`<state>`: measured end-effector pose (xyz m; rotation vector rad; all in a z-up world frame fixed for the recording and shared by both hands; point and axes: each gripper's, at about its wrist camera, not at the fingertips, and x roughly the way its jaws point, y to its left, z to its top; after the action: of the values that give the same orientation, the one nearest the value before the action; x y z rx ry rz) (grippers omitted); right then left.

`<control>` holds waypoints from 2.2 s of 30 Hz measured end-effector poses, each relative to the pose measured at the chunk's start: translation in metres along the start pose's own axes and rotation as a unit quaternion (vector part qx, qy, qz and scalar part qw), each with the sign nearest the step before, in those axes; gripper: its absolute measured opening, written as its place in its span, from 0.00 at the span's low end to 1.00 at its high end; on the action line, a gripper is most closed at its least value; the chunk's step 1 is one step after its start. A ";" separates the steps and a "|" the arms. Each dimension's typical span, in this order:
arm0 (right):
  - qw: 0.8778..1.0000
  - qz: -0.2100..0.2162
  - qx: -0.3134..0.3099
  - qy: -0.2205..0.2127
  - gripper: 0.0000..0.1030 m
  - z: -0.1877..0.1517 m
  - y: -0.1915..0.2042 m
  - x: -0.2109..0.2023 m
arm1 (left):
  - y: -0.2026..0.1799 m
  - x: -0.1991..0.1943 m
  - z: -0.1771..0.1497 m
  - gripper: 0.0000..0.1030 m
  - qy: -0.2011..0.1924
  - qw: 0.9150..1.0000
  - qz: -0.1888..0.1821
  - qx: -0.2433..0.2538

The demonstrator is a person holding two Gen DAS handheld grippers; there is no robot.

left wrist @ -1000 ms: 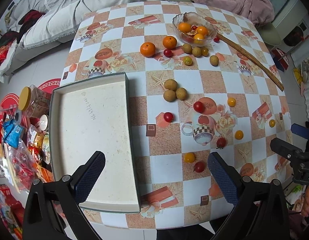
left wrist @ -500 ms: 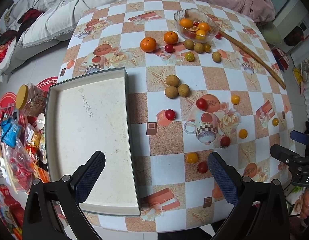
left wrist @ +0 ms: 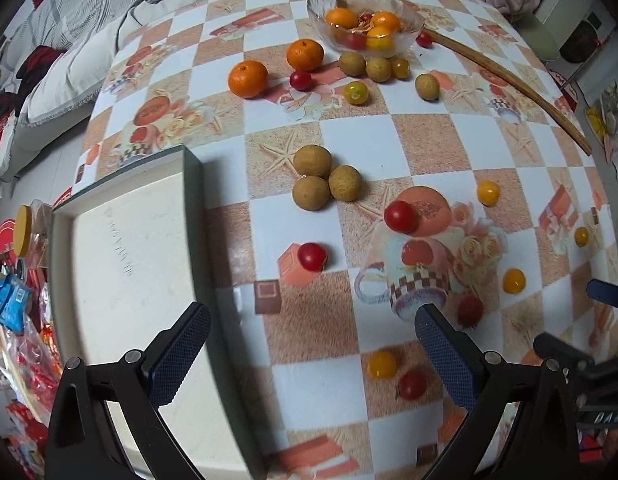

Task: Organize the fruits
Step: 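Move both tools toward the scattered cherry tomatoes on the table, then grasp a red cherry tomato with the left tool while the right tool grasps a yellow one, then carry both tomatoes to the white tray and open both tools to release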

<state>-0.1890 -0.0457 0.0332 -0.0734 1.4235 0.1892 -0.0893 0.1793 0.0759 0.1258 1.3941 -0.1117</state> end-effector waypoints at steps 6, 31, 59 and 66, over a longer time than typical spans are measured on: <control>1.000 -0.013 -0.012 -0.003 0.90 0.006 -0.001 0.021 | -0.002 0.027 0.009 0.87 0.004 1.000 0.012 -0.003; 0.999 0.031 -0.021 -0.023 0.23 0.027 0.016 0.024 | 0.004 0.038 0.018 0.20 -0.007 0.997 -0.061 -0.035; 0.981 0.119 -0.149 -0.039 0.23 0.103 0.190 -0.009 | 0.180 -0.002 -0.022 0.20 -0.049 0.983 -0.004 -0.179; 0.973 0.129 -0.192 -0.024 0.23 0.130 0.263 0.019 | 0.213 0.026 -0.027 0.20 -0.034 0.979 0.021 -0.198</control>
<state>-0.1055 0.2353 0.0496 -0.2001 1.3292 0.6755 -0.0790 0.3941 0.0509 -0.1796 1.3185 0.1958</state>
